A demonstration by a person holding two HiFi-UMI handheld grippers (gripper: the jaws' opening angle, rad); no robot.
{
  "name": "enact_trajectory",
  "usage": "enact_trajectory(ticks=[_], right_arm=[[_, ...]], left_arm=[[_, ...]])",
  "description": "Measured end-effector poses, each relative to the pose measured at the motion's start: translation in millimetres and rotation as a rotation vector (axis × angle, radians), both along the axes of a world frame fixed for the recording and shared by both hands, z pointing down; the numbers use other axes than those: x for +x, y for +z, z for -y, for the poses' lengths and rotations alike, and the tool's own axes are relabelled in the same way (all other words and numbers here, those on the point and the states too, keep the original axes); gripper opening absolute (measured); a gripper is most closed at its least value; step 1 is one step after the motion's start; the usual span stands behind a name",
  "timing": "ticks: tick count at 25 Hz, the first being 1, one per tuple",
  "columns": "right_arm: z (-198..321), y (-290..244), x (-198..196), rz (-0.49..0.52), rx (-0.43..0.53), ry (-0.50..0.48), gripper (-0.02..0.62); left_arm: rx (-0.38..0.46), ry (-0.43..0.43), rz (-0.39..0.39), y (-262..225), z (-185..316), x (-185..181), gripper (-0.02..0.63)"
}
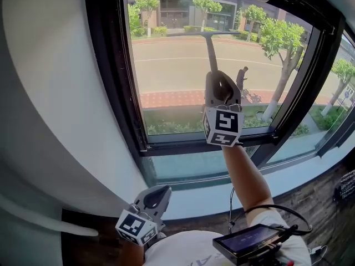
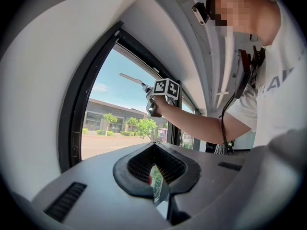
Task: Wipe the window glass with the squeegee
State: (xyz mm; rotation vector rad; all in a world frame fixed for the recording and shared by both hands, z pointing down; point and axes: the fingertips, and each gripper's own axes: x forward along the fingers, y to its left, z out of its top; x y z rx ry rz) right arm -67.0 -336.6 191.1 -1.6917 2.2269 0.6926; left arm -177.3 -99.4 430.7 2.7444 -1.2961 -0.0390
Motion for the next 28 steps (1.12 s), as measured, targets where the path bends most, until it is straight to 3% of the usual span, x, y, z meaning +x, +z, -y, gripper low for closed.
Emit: enact_trajectory(ticks=[11, 28], right_arm=[[-5, 48, 2, -0.007, -0.06, 0.005, 0.103], [-12, 143, 2, 0.061, -0.191, 0.006, 0.103]], left_arm=[[-0.021, 0.005, 0.026, 8, -3, 2, 0.018], [-0.044, -0.013, 0.021, 17, 3, -7, 0.018]])
